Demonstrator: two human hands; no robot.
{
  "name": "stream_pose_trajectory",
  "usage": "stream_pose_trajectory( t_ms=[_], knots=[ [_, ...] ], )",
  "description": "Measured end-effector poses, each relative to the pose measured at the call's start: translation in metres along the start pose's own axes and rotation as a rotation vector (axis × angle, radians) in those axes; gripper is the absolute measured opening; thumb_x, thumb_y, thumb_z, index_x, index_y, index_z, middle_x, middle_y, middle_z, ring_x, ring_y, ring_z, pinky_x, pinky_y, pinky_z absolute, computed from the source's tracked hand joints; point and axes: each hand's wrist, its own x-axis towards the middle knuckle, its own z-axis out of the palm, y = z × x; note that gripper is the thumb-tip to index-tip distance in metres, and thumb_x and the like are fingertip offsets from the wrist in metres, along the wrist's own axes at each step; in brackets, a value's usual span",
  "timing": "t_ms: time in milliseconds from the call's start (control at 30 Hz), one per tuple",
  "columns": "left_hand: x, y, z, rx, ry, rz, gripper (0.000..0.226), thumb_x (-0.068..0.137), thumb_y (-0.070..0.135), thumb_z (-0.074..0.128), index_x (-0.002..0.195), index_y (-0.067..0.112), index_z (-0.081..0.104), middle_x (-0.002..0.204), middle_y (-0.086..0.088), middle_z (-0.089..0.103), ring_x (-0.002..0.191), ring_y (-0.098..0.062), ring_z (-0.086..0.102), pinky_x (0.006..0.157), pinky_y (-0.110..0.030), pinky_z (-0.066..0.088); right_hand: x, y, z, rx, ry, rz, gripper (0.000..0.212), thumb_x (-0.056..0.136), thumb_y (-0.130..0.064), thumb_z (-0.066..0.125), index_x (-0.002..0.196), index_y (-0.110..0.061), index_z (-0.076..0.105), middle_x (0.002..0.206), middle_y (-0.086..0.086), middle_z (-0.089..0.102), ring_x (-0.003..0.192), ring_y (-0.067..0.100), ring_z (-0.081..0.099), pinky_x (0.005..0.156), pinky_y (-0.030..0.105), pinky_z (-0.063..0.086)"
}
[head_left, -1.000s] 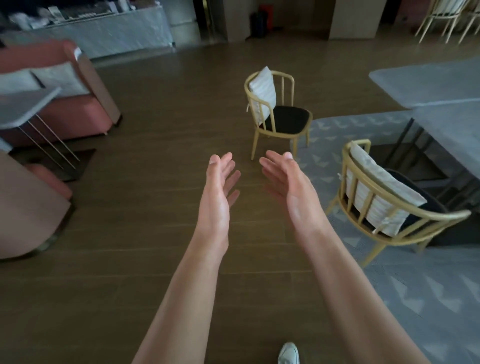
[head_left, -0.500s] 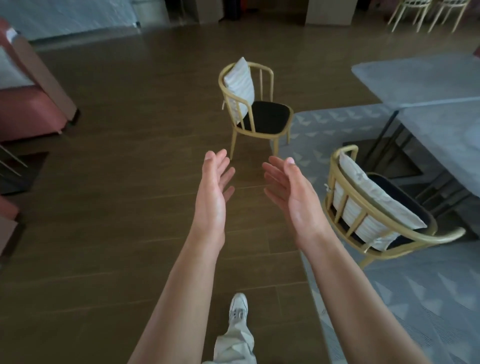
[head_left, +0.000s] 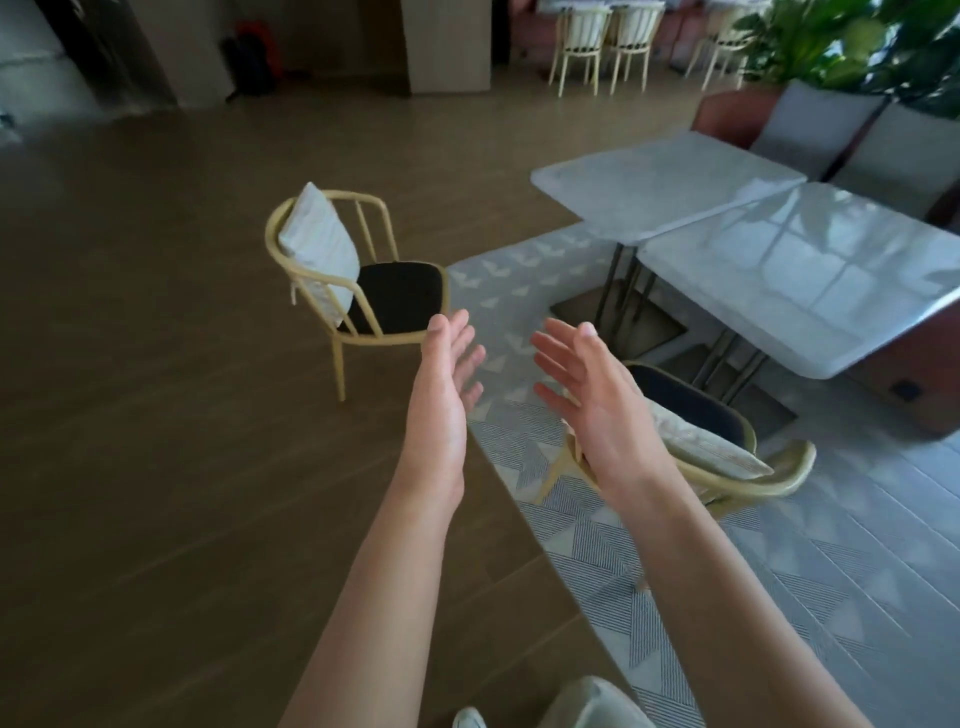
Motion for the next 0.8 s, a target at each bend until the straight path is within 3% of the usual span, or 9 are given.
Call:
stream_pose_trajectory(
  t_ms=[267,567,800],
  knots=[
    [0.101,-0.015,0.025,0.031,-0.032,-0.058,0.056,0.105,0.059,0.024,0.149,0.032,0.046,0.150,0.011,0.050,0.129,-0.003,0.053,0.118,-0.043,0.036,0.103,0.012,-0.010,0.022,0.068,0.036,0.047,0.107,-0.045,0.033,0.142,-0.022,0.054,0.136,-0.008,0.062,0.128,0.008,0.055,0.114,0.040,0.042],
    [0.235,0.037,0.019,-0.008,0.145,0.035,0.052,0.106,0.054,0.025,0.144,0.030,0.050,0.147,0.008,0.053,0.131,-0.007,0.054,0.115,-0.039,0.039,0.265,-0.029,0.036,0.045,-0.102,0.001,0.046,0.106,-0.046,0.034,0.141,-0.023,0.054,0.136,-0.008,0.061,0.128,0.008,0.055,0.113,0.038,0.042],
    [0.312,0.021,0.038,0.029,0.061,-0.013,0.056,0.105,0.058,0.024,0.148,0.031,0.047,0.148,0.011,0.052,0.131,-0.005,0.053,0.119,-0.043,0.034,0.333,-0.010,0.025,0.033,-0.067,0.036,0.049,0.106,-0.046,0.034,0.145,-0.021,0.050,0.138,-0.008,0.060,0.129,0.008,0.055,0.114,0.039,0.041]
  ],
)
